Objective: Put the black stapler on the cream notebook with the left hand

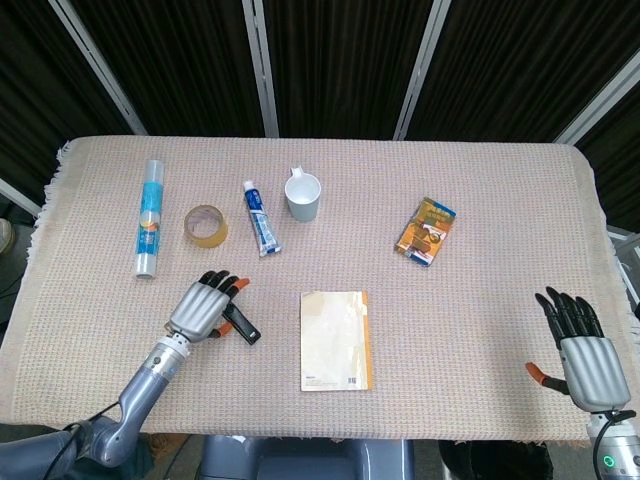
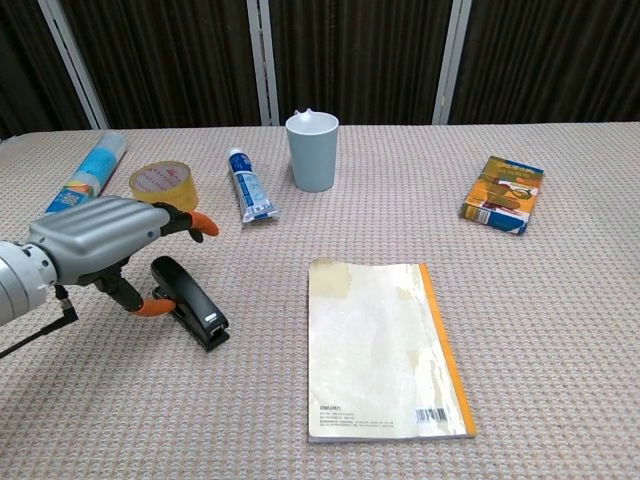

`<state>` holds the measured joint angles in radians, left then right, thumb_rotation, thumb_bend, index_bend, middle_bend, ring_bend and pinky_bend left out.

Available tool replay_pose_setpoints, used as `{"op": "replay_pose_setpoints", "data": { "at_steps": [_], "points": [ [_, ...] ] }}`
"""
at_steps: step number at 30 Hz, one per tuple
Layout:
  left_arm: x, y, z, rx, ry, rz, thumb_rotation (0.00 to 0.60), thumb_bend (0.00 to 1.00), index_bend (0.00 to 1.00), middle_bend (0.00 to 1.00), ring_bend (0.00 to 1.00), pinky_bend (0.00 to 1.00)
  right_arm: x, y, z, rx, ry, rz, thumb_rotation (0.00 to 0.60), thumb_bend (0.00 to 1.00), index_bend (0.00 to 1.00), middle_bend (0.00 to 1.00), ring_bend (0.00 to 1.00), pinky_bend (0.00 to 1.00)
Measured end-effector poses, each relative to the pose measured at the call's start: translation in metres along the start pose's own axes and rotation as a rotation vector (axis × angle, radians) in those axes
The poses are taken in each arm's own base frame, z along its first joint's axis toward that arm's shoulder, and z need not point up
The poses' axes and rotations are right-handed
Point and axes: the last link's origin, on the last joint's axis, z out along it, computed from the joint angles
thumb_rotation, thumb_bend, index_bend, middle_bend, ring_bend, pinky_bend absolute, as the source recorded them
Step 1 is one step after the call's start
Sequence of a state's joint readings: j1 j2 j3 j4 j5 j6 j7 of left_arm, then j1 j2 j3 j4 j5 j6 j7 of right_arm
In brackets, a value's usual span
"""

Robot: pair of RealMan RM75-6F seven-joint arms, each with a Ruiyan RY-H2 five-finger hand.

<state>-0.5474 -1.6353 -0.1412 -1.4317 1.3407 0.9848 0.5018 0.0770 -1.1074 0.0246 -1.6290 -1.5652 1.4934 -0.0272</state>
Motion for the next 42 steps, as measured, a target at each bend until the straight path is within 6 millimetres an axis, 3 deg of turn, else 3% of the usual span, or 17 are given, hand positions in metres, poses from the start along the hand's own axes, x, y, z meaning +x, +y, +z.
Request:
{"op": "replay_pose_setpoints", "data": {
  "at_steps": [11,19,24,36,42],
  "points": [
    [-0.005,0.012,0.001,-0.022,-0.032,0.036,0.573,0.29,0.38,0.36,0.26,0.30,0.006,0.005,-0.002,-0.013,0.034,0.013,0.600,0.11,0.00,0.00,0.00,0.00],
    [-0.007,0.015,0.006,-0.006,-0.044,0.033,0.600,0.49,0.63,0.54,0.44,0.46,0.005,0.006,-0.001,-0.015,0.027,0.010,0.600,0.11,0.00,0.00,0.00,0.00],
    [-0.007,0.018,0.005,-0.010,-0.037,0.030,0.600,0.55,0.65,0.56,0.45,0.48,0.005,0.004,-0.002,-0.009,0.028,0.007,0.600,0.11,0.00,0.00,0.00,0.00],
    [0.013,0.030,-0.004,-0.060,0.035,-0.029,0.600,0.55,0.67,0.58,0.47,0.49,0.003,0.002,-0.002,-0.004,0.019,0.005,0.600,0.11,0.00,0.00,0.00,0.00],
    [0.023,0.048,0.009,-0.109,0.022,-0.068,0.600,0.53,0.67,0.58,0.47,0.49,0.008,-0.003,-0.008,0.020,0.048,0.015,0.600,0.11,0.00,0.00,0.00,0.00]
  ]
}}
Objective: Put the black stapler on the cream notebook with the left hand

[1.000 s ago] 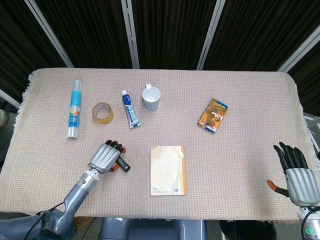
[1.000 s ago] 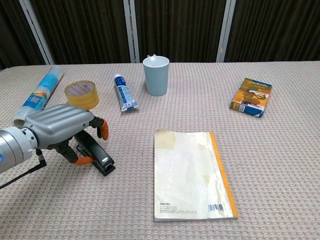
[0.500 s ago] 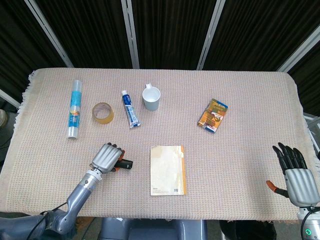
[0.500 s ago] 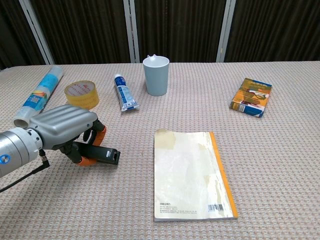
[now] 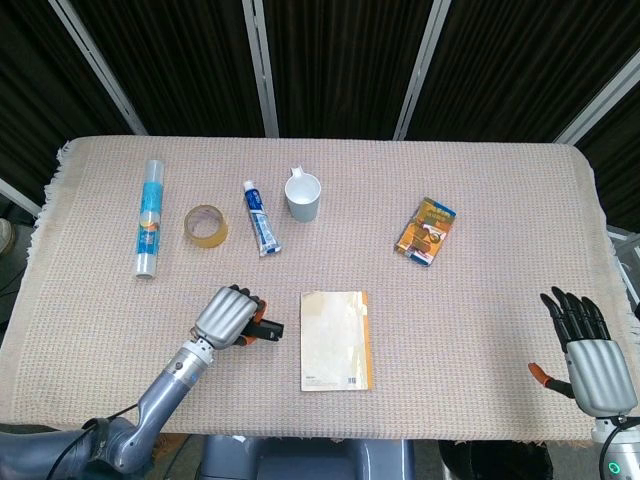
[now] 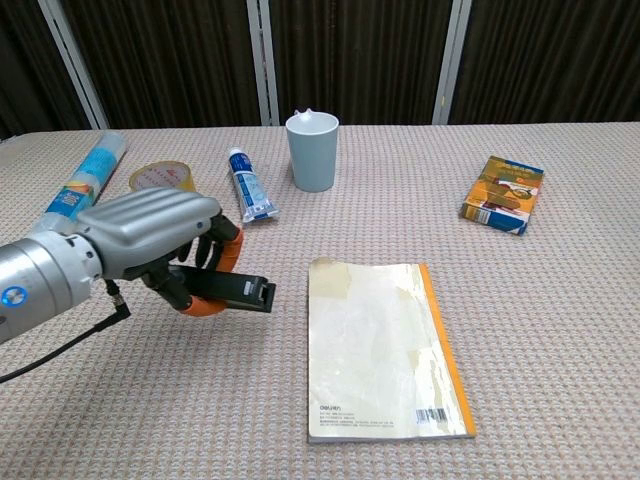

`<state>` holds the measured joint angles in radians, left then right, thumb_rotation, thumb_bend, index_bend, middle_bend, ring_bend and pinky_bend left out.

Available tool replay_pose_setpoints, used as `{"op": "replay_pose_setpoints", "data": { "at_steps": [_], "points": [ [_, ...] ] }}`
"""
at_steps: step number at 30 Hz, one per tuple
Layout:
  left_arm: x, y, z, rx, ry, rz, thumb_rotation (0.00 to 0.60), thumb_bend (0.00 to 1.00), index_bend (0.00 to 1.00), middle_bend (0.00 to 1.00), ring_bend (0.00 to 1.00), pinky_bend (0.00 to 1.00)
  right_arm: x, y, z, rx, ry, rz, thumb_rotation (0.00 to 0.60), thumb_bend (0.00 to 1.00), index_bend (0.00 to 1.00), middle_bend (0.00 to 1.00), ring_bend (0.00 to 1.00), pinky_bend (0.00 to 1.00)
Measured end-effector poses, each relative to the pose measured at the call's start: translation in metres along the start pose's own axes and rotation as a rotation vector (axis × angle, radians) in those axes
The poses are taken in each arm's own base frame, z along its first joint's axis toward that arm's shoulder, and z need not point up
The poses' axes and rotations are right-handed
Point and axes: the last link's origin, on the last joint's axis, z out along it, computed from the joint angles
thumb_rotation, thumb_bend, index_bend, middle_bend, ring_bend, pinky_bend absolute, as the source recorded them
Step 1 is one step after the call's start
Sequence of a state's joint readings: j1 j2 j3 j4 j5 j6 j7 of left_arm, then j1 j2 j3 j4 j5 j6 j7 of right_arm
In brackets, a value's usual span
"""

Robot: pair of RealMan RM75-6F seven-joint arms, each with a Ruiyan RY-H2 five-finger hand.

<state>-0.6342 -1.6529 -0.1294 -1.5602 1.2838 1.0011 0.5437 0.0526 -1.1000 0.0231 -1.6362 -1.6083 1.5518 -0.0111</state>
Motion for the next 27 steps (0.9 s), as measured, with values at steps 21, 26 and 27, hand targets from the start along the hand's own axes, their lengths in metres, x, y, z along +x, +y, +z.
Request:
{"op": "replay_pose_setpoints", "data": {
  "at_steps": [21,26,27],
  "points": [
    [0.007,0.106,0.094,-0.148,0.011,0.031,0.600,0.51,0.66,0.58,0.47,0.49,0.031,0.031,-0.003,-0.099,0.086,0.100,0.600,0.11,0.00,0.00,0.00,0.00],
    [-0.002,0.113,0.102,-0.161,-0.024,0.061,0.600,0.46,0.62,0.55,0.46,0.49,0.035,0.037,-0.001,-0.118,0.104,0.108,0.600,0.11,0.00,0.00,0.00,0.00],
    [-0.003,0.113,0.102,-0.160,-0.028,0.063,0.600,0.45,0.59,0.53,0.45,0.49,0.036,0.038,-0.001,-0.119,0.104,0.108,0.600,0.11,0.00,0.00,0.00,0.00]
  ]
}}
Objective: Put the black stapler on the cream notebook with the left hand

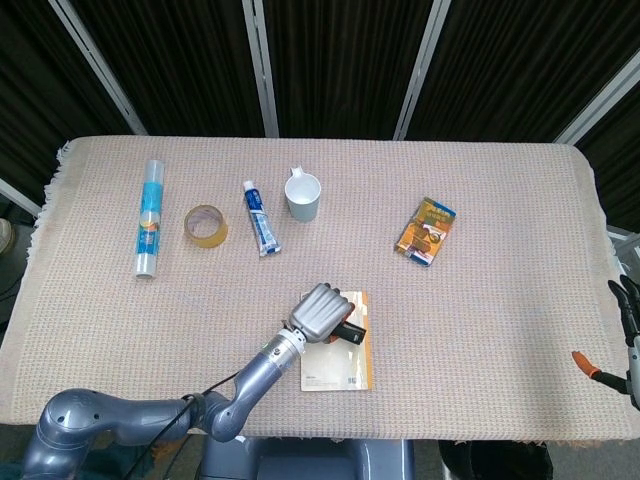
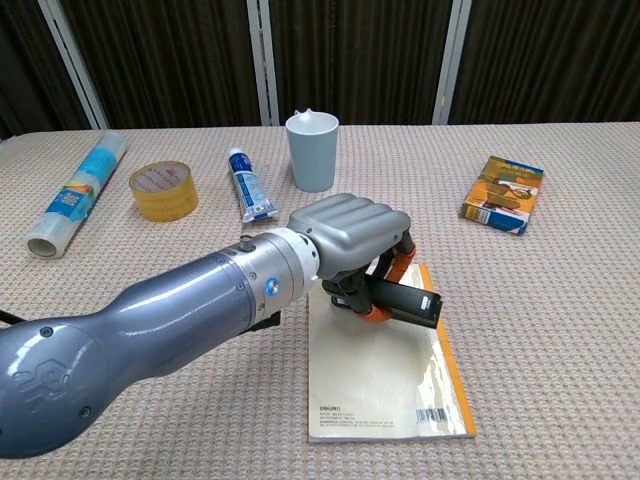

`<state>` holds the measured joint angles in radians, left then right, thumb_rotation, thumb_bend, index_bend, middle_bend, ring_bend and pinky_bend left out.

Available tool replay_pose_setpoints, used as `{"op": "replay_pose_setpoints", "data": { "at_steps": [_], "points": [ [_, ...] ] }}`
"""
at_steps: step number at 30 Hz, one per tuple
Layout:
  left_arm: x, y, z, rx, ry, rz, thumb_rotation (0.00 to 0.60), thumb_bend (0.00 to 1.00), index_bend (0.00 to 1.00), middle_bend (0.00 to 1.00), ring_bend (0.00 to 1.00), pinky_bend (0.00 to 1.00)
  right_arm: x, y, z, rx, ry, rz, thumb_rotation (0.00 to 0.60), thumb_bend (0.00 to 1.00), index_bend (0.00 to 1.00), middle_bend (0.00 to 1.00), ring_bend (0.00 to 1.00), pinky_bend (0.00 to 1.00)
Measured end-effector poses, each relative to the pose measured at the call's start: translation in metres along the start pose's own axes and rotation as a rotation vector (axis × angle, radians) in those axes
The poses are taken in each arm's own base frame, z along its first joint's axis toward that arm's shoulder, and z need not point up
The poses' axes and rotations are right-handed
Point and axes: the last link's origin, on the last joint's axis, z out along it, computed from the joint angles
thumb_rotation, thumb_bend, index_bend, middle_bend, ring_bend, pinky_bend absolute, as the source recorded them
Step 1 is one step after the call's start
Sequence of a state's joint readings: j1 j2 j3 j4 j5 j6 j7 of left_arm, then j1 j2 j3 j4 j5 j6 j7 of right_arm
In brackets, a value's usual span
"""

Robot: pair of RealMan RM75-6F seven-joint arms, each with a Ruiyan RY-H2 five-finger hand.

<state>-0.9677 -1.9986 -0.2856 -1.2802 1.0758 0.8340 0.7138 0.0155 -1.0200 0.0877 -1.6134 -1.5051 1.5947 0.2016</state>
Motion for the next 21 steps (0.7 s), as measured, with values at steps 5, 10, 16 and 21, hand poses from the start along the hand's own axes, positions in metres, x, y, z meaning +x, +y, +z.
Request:
{"op": "replay_pose_setpoints", "data": {
  "at_steps": [5,10,16,21],
  "points": [
    [-0.005,-0.005,0.004,0.023,-0.034,-0.005,0.600,0.29,0.32,0.37,0.36,0.45,0.001,0.000,-0.001,-0.003,0.001,0.001,0.600,0.11,0.00,0.00,0.00,0.00],
    [-0.004,-0.007,0.004,0.049,-0.045,-0.012,0.584,0.19,0.10,0.20,0.24,0.38,0.001,0.001,-0.003,-0.002,0.003,-0.002,0.600,0.11,0.00,0.00,0.00,0.00],
    [0.009,-0.005,-0.007,0.036,-0.015,0.005,0.566,0.18,0.00,0.07,0.10,0.26,0.001,0.001,-0.003,-0.007,0.005,-0.012,0.600,0.11,0.00,0.00,0.00,0.00],
    [0.026,-0.016,-0.029,0.061,0.033,0.048,0.558,0.19,0.00,0.00,0.02,0.20,-0.001,0.000,-0.003,-0.007,0.006,-0.027,0.600,0.11,0.00,0.00,0.00,0.00]
  ]
}}
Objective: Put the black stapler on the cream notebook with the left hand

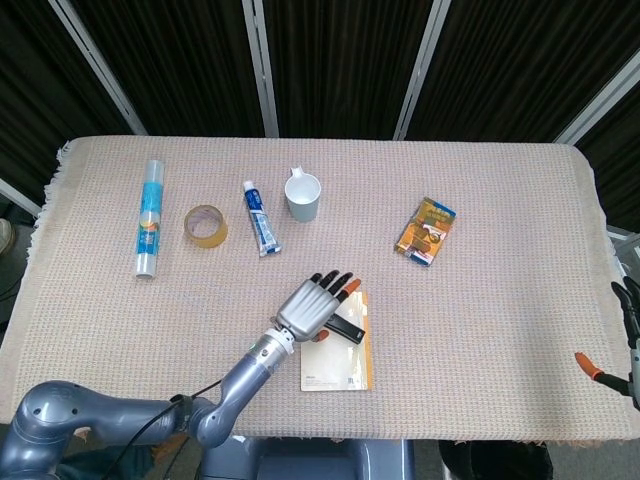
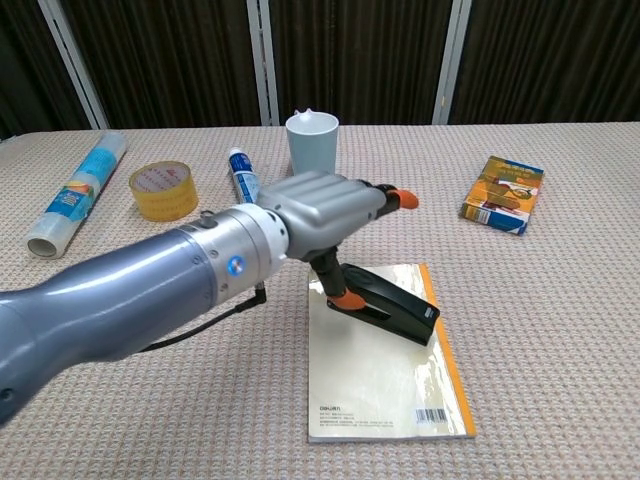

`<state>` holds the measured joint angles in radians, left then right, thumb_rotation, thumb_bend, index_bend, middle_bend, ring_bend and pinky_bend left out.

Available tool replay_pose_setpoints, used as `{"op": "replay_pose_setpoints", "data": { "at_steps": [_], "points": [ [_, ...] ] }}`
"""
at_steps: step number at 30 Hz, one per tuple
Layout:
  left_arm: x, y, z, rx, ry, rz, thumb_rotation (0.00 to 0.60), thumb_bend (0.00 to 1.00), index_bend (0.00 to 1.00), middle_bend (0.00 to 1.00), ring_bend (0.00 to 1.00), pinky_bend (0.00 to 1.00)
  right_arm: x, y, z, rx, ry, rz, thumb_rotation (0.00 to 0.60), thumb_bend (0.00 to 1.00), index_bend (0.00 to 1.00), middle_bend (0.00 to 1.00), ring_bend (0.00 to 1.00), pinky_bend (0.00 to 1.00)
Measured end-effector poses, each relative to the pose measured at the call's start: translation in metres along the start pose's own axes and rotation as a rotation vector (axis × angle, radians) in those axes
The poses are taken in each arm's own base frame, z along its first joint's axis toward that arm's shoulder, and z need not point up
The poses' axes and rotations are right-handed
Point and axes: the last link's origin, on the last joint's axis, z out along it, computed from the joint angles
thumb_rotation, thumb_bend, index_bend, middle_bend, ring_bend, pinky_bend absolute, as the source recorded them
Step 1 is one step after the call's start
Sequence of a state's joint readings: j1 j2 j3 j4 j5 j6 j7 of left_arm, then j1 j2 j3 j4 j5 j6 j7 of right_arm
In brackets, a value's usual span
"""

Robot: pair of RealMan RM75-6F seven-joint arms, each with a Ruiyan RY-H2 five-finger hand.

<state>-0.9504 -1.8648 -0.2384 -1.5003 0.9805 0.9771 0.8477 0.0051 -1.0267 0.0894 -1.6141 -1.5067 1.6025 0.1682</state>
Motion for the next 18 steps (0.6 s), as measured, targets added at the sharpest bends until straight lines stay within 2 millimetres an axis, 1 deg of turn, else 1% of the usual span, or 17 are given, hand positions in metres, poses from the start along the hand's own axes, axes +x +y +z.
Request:
{"op": "replay_pose_setpoints", "data": {
  "at_steps": [1,4,7,8,10,11,14,17,18],
  "points": [
    [0.004,-0.005,-0.006,0.015,0.016,0.008,0.558,0.19,0.00,0.00,0.01,0.20,-0.001,-0.001,0.000,0.001,-0.003,-0.005,0.600,0.11,0.00,0.00,0.00,0.00],
    [0.018,-0.027,-0.032,0.090,0.074,0.029,0.559,0.20,0.00,0.00,0.00,0.18,-0.006,-0.003,0.000,0.005,-0.020,-0.024,0.600,0.11,0.00,0.00,0.00,0.00],
    [0.029,-0.058,-0.071,0.219,0.121,0.075,0.557,0.21,0.00,0.00,0.00,0.15,-0.012,-0.007,0.000,0.011,-0.040,-0.046,0.600,0.11,0.00,0.00,0.00,0.00],
    [0.033,-0.073,-0.092,0.281,0.128,0.096,0.559,0.21,0.00,0.00,0.00,0.15,-0.014,-0.009,0.000,0.013,-0.048,-0.057,0.600,0.11,0.00,0.00,0.00,0.00],
    [0.037,-0.094,-0.128,0.381,0.123,0.123,0.556,0.21,0.00,0.00,0.00,0.14,-0.019,-0.012,0.000,0.018,-0.068,-0.068,0.600,0.11,0.00,0.00,0.00,0.00],
    [0.039,-0.108,-0.153,0.452,0.114,0.137,0.559,0.21,0.00,0.00,0.00,0.13,-0.022,-0.015,-0.001,0.023,-0.083,-0.073,0.600,0.11,0.00,0.00,0.00,0.00],
    [0.038,-0.133,-0.213,0.619,0.108,0.152,0.556,0.21,0.00,0.00,0.00,0.13,-0.028,-0.020,-0.003,0.038,-0.106,-0.094,0.600,0.11,0.00,0.00,0.00,0.00],
    [0.030,-0.146,-0.247,0.712,0.132,0.131,0.558,0.21,0.00,0.00,0.00,0.12,-0.035,-0.026,-0.007,0.053,-0.132,-0.119,0.600,0.11,0.00,0.00,0.00,0.00],
    [0.025,-0.150,-0.255,0.729,0.140,0.126,0.558,0.21,0.00,0.00,0.00,0.11,-0.037,-0.027,-0.008,0.058,-0.140,-0.125,0.600,0.11,0.00,0.00,0.00,0.00]
  ]
}}
